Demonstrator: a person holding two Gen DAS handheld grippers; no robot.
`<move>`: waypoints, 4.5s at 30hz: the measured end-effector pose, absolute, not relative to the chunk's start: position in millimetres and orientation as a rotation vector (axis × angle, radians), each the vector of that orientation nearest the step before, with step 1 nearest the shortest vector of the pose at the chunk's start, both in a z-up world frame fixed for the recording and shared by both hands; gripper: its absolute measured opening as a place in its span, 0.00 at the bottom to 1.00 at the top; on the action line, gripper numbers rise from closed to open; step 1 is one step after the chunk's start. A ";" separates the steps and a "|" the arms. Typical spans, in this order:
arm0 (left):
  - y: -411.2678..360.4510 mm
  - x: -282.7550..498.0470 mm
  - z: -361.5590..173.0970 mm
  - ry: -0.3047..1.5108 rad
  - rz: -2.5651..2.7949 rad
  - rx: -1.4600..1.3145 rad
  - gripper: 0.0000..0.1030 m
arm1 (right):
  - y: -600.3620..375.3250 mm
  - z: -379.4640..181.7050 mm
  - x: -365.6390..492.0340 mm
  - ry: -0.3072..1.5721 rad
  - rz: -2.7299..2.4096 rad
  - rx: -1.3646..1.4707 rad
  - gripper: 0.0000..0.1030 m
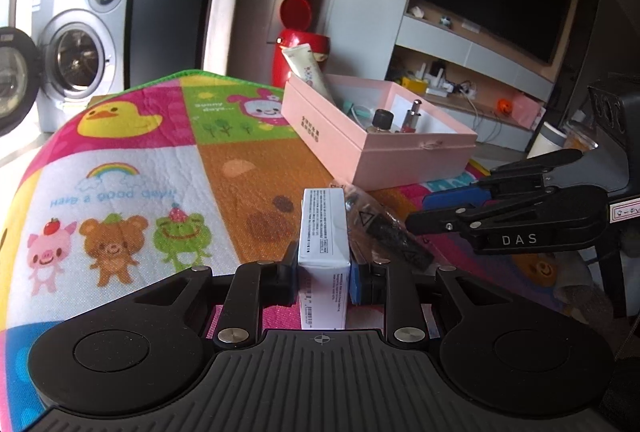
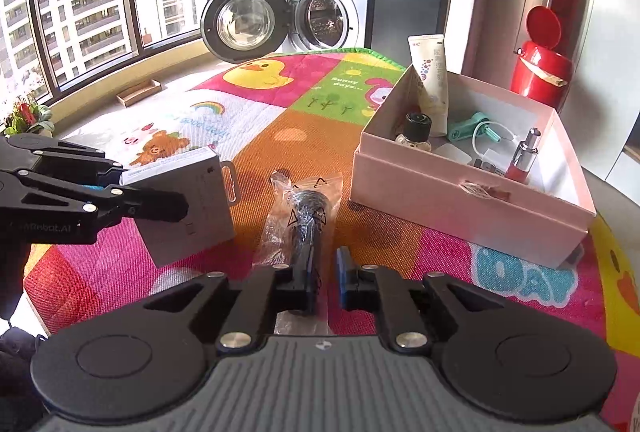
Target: Organize rigid objects
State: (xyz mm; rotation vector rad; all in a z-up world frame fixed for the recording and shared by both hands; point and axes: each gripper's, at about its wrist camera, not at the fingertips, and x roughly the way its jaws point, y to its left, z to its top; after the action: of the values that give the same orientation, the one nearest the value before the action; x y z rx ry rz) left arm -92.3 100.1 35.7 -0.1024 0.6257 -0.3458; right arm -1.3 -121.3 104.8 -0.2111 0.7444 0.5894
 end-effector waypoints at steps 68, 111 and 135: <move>38.2 -29.1 4.1 0.693 -0.091 -0.043 0.36 | -181.1 66.5 31.1 0.815 0.265 -0.073 0.77; 4.3 -17.2 -2.0 0.646 0.003 -0.019 0.63 | -191.0 49.3 44.4 0.720 0.221 -0.056 1.00; 3.9 -17.0 -2.2 0.645 0.004 -0.014 0.63 | -190.9 49.1 44.4 0.720 0.221 -0.055 1.00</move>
State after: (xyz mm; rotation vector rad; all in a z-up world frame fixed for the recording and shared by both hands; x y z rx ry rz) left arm -17.0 3.9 -2.2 -0.0143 0.6450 0.0043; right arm 44.4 -190.9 49.1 -0.0555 0.7202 0.2208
